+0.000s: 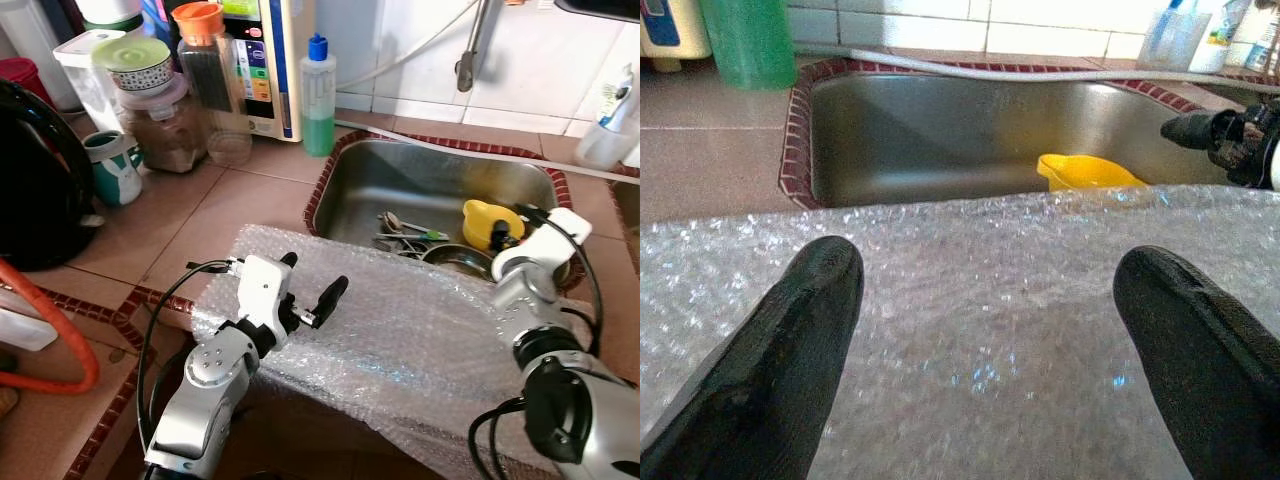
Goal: Kitchen organization
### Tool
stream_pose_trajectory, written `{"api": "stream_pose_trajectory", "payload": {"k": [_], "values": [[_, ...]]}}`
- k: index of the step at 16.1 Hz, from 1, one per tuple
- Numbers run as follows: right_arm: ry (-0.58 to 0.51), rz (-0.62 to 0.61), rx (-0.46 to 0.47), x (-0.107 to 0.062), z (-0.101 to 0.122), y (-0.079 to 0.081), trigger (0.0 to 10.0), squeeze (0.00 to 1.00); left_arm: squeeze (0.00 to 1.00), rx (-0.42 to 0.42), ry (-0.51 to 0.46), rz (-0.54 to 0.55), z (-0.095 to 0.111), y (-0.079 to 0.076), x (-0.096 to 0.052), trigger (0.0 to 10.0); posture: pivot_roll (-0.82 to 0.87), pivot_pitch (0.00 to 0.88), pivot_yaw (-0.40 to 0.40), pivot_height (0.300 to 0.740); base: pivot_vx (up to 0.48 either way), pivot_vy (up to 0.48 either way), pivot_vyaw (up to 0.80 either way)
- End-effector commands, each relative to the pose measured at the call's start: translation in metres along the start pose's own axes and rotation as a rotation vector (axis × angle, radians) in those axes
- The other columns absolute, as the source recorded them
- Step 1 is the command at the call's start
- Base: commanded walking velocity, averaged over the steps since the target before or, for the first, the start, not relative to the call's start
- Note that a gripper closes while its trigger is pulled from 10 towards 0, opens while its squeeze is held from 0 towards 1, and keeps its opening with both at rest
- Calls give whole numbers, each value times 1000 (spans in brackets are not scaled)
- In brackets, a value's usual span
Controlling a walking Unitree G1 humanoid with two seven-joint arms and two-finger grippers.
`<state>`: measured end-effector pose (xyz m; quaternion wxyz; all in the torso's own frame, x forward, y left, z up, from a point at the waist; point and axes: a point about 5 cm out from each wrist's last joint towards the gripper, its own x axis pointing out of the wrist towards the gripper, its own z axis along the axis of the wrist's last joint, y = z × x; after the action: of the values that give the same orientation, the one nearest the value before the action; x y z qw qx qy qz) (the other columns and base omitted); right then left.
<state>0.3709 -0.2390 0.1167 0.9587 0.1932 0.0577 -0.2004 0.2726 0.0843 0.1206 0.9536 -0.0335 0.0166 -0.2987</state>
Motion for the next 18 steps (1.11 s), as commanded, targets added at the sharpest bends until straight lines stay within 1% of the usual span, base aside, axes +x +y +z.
{"api": "stream_pose_trajectory", "payload": {"k": [1,3,4,7,8,9,10,11,12,14,15,17,18], "values": [[91,-4,2,-7,-25,-4,10000,1000,1000,21,-19,18,7,3,1,10000,93,72,76,740,0,0,0],[62,52,1,-9,-26,5,10000,1000,1000,36,-19,69,8,7,5,10000,74,68,78,740,0,0,0],[40,70,-5,-9,-24,6,10000,1000,1000,38,-22,77,10,7,7,10000,66,68,79,740,0,0,0],[-77,175,-113,-15,-13,12,10000,1000,1000,43,-37,141,18,8,15,10000,55,68,78,740,0,0,0],[-100,206,-136,-18,-10,14,10000,1000,835,61,-36,155,18,8,17,10000,27,63,82,740,0,0,0],[-137,243,-167,-23,-5,15,10000,1000,0,102,-35,191,20,9,18,10000,14,59,86,740,0,0,0],[-174,278,-187,-29,1,17,10000,1000,0,106,-44,204,22,10,19,10000,-3,54,93,740,0,0,0],[-208,302,-232,-35,6,17,10000,1000,0,141,-31,232,23,12,18,10000,-13,49,97,740,0,0,0],[-238,329,-264,-47,12,16,10000,1000,0,141,-30,240,24,16,17,10000,-29,44,107,740,0,0,0],[-284,371,-329,-64,16,19,10000,1000,0,29,-51,258,22,24,12,10000,-50,31,118,740,0,0,0],[-328,402,-392,-74,19,22,10000,1000,0,26,-40,303,17,27,9,10000,-56,27,120,740,0,0,0],[-369,437,-419,-95,25,29,10000,1000,0,67,-45,368,13,32,1,10000,-75,11,122,740,0,0,0],[-372,447,-431,-101,26,32,10000,1000,0,74,-48,395,13,36,-1,10000,-80,9,124,740,0,0,0]]}}
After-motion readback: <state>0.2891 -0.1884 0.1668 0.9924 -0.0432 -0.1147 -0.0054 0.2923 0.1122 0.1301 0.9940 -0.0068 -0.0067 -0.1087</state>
